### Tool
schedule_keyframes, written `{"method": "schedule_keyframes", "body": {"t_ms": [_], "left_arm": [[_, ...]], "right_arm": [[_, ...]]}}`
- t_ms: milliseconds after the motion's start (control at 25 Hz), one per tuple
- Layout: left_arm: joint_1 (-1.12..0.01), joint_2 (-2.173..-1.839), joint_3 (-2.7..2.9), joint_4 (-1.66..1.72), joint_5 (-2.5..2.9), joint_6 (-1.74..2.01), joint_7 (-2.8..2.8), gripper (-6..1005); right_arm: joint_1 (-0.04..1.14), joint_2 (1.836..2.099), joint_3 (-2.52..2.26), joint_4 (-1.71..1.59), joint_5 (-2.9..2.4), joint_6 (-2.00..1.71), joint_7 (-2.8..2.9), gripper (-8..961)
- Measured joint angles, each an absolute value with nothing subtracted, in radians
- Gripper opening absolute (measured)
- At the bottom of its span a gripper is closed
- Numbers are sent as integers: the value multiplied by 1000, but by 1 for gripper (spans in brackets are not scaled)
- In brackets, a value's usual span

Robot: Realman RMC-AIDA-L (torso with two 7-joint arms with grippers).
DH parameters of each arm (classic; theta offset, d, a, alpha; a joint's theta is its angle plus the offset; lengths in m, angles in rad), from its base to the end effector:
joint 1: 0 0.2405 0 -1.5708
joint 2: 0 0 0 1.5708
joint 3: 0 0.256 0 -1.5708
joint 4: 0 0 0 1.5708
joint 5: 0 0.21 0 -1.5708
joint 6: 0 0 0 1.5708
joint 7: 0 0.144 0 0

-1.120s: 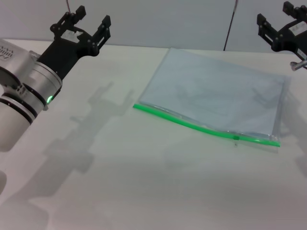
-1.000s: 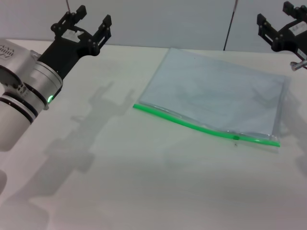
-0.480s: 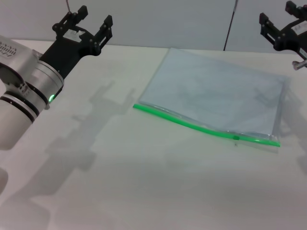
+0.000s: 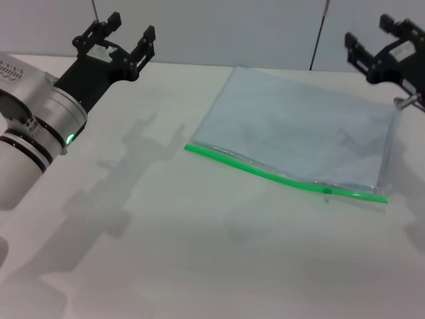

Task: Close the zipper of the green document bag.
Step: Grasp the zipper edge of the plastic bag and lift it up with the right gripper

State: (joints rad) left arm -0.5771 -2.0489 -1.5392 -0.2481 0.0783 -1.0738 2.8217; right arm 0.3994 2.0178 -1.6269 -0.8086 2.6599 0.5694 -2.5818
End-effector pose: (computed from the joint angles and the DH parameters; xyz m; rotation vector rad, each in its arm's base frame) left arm -0.2584 0.3954 -0.0014 -1.8219 -0.3204 -0.8173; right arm 0.2300 0.4060 0.0056 -1.9818 0.2881 0.5938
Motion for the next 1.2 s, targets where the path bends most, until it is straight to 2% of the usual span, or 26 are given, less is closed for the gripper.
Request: {"method": "schedule_keyframes", "body": {"t_ms": [120, 280, 360, 480, 720, 1200], "left_arm": [[-581, -2046, -1519, -237, 79, -1074, 2823, 665], [-586, -2045, -1502, -236, 77, -1072, 2826, 664], [-586, -2045, -1502, -235, 77, -1061, 2827, 663], [-591, -2045, -1502, -235, 78, -1041, 2827, 662], [-595, -2045, -1502, -235, 78, -1025, 2828, 661], [-598, -2045, -1502, -235, 77, -994, 2829, 657]], "right_arm": [[370, 2000, -1626, -847, 2478, 588, -2412, 680], [314, 1959, -1613, -939, 2196, 656, -2155, 680], [283, 1955, -1586, -990, 2063, 687, -2066, 680], [229, 1966, -1544, -1072, 1863, 717, -1969, 680], [165, 2021, -1475, -1218, 1459, 808, -1821, 680], [137, 2029, -1490, -1285, 1197, 925, -1851, 679]]}}
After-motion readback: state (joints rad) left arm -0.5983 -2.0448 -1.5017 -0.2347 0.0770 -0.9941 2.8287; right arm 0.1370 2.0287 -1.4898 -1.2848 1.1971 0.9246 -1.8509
